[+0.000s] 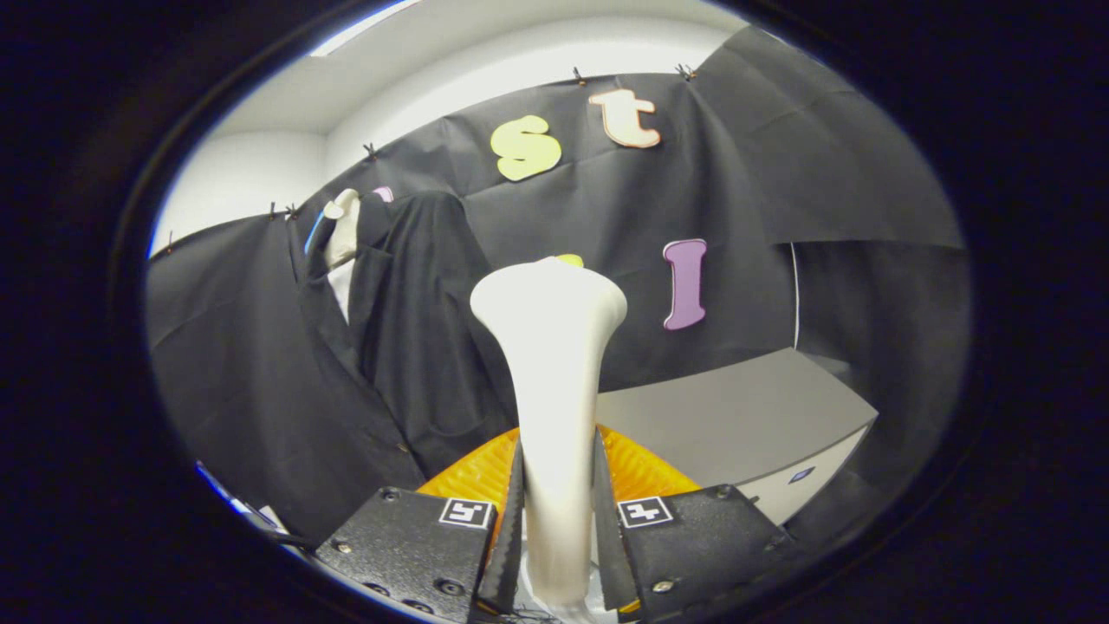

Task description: Iron the clothes twice with a garment steamer, once on the left side and once on the right side.

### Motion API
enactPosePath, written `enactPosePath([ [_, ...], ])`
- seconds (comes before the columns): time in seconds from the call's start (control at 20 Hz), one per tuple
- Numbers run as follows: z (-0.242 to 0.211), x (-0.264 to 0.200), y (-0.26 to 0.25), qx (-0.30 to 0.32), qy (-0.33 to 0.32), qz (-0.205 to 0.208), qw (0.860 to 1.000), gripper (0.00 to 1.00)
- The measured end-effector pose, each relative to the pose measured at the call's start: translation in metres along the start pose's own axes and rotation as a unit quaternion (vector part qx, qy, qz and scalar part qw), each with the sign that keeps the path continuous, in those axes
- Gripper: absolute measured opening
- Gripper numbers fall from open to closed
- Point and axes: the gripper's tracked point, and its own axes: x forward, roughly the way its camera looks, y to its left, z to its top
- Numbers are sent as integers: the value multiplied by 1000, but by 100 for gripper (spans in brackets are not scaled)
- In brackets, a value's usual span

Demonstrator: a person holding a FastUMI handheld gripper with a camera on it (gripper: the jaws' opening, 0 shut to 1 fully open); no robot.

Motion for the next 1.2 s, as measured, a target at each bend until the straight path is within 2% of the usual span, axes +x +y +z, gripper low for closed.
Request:
enactPosePath([
  [0.5,35,6,113,-53,-75,-54,994,39],
  [0.95,42,60,203,-99,-90,-45,990,39],
  [1.2,43,88,223,-126,-91,-53,986,39],
])
